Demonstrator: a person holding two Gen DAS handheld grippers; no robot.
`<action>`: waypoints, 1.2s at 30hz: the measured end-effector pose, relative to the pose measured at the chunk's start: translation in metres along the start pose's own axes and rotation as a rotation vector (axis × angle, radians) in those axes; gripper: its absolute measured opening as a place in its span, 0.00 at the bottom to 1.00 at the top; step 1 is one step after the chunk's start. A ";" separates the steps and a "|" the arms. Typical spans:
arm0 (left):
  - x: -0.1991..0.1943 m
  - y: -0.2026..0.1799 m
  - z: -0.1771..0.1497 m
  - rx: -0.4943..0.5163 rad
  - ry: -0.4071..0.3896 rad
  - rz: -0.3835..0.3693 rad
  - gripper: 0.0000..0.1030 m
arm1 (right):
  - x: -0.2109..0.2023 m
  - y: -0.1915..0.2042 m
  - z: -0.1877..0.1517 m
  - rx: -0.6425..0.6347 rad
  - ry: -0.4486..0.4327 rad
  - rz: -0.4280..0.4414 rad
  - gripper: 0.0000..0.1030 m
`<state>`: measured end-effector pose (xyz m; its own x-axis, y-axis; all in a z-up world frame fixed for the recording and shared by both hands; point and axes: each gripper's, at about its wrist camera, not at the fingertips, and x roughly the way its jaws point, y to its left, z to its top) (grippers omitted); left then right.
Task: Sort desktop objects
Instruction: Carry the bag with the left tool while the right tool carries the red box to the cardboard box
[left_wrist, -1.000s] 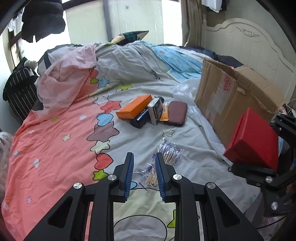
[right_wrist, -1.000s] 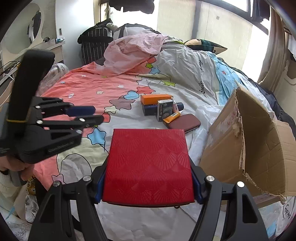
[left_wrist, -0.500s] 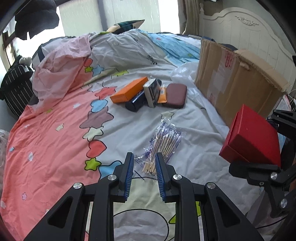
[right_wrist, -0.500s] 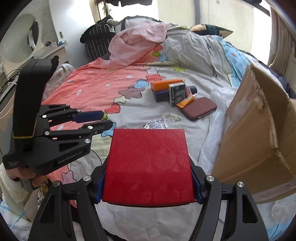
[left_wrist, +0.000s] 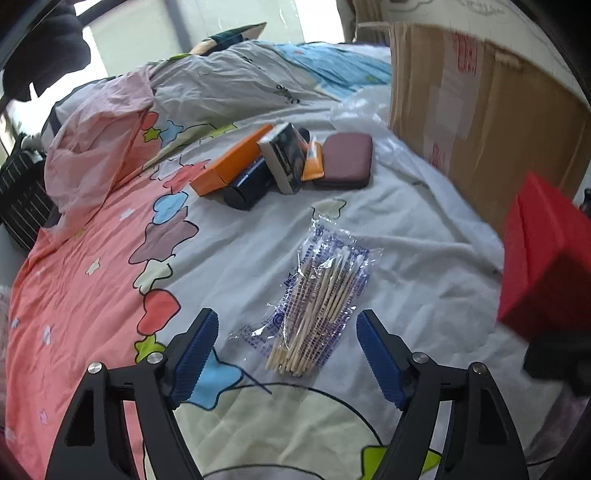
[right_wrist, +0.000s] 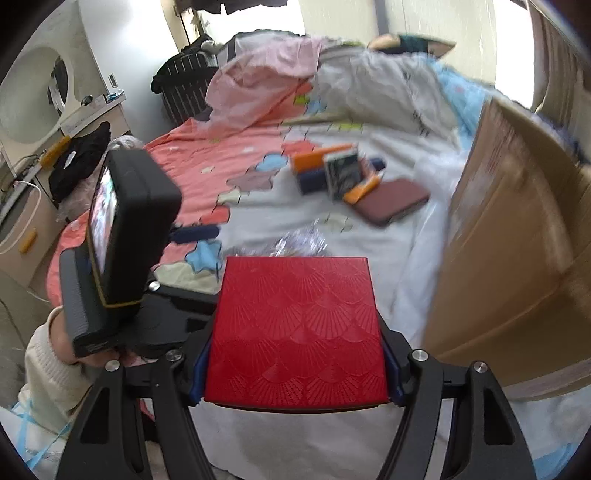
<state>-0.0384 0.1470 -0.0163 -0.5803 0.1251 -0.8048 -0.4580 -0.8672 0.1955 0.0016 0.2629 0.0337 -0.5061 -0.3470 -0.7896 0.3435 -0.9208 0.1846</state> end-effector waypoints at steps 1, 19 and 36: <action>0.004 0.000 0.000 0.000 0.006 -0.006 0.78 | 0.006 -0.003 -0.001 0.006 0.011 0.011 0.65; 0.038 -0.009 0.012 0.101 -0.003 0.104 1.00 | 0.050 -0.040 0.002 0.067 0.034 0.104 0.65; 0.024 -0.014 0.022 0.145 0.053 -0.062 0.27 | 0.032 -0.047 -0.007 0.103 0.002 0.109 0.65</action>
